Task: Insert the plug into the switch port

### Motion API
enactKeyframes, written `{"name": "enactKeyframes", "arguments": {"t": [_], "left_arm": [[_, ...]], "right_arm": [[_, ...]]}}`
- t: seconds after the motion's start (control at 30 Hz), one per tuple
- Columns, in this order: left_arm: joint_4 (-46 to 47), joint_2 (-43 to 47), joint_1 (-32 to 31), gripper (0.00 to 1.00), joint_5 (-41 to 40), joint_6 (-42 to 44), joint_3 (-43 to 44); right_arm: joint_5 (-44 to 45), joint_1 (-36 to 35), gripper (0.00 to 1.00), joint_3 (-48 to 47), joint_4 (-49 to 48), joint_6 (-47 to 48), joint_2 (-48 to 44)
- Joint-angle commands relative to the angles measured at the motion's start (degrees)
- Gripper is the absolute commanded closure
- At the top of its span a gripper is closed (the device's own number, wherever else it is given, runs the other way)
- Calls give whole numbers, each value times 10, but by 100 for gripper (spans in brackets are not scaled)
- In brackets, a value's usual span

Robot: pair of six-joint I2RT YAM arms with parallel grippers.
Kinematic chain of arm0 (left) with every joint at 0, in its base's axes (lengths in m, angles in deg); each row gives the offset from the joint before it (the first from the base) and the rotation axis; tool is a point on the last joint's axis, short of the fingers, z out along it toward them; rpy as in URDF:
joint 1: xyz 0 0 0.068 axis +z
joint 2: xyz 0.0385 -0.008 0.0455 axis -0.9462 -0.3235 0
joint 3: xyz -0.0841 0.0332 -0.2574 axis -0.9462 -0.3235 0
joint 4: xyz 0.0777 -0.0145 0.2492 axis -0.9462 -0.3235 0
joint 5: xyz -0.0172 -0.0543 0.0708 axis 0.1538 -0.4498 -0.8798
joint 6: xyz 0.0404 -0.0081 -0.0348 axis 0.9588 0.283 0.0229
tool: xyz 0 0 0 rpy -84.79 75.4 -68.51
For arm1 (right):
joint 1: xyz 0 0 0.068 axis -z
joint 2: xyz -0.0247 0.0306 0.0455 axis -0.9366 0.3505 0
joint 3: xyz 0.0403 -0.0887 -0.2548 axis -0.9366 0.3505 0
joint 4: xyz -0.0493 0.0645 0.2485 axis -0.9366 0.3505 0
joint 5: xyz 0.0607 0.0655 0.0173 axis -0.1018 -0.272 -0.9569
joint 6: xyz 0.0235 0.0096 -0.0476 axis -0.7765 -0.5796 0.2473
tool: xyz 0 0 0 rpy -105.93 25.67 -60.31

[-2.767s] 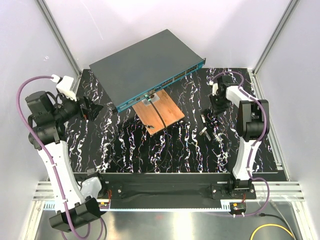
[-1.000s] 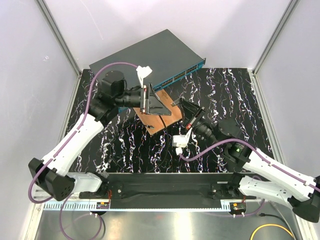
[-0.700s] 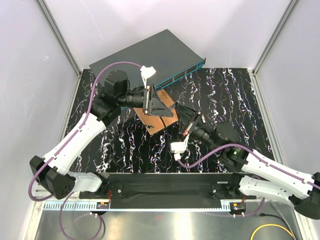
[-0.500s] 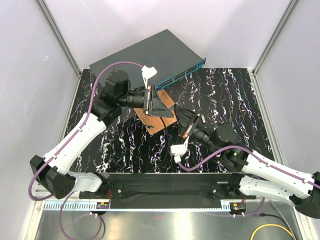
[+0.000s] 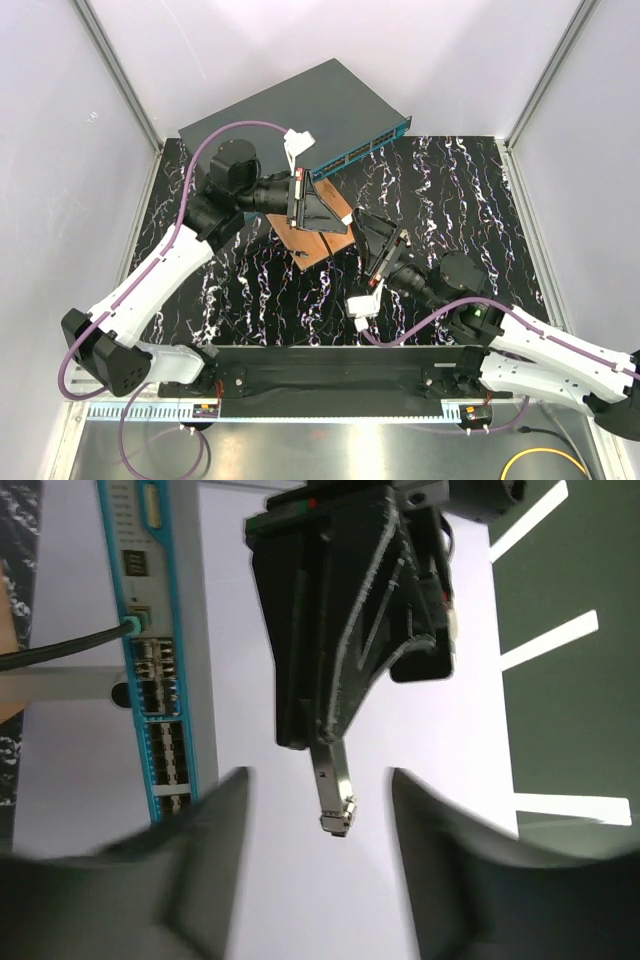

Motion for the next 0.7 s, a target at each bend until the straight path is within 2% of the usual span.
{"name": "enactKeyframes", "arguments": {"t": [0.0, 0.07, 0.13, 0.17, 0.2, 0.23, 0.3, 0.37, 0.43, 0.53, 0.6, 0.67], "left_arm": [[4, -3, 2, 100, 24, 44, 14], [-36, 0, 5, 100, 18, 98, 20], [-74, 7, 14, 100, 23, 122, 14], [-94, 9, 17, 100, 20, 164, 15], [-138, 12, 17, 100, 18, 187, 19], [-159, 13, 17, 100, 17, 210, 20], [-189, 17, 17, 100, 26, 248, 15], [-211, 18, 17, 100, 28, 274, 15], [-228, 17, 16, 100, 31, 280, 12], [-238, 19, 17, 100, 35, 286, 4], [-234, 24, 16, 100, 41, 280, -10], [-223, 31, 12, 100, 53, 268, -27]], "right_arm": [[12, -11, 28, -34, 68, -23, -17], [48, -11, 6, -68, 217, -51, -24], [77, -11, 1, -121, 303, -113, -24], [81, -11, 0, -138, 379, -158, -18], [82, -11, 0, -172, 412, -181, -15], [82, -11, 0, -190, 474, -203, -10], [73, -11, 0, -238, 529, -267, 7], [50, -11, 5, -263, 587, -301, 18], [14, -11, 15, -306, 652, -353, 37], [-47, -11, 21, -376, 752, -420, 84], [-76, -11, 23, -404, 787, -446, 108], [-101, -11, 24, -399, 778, -457, 106]]}}
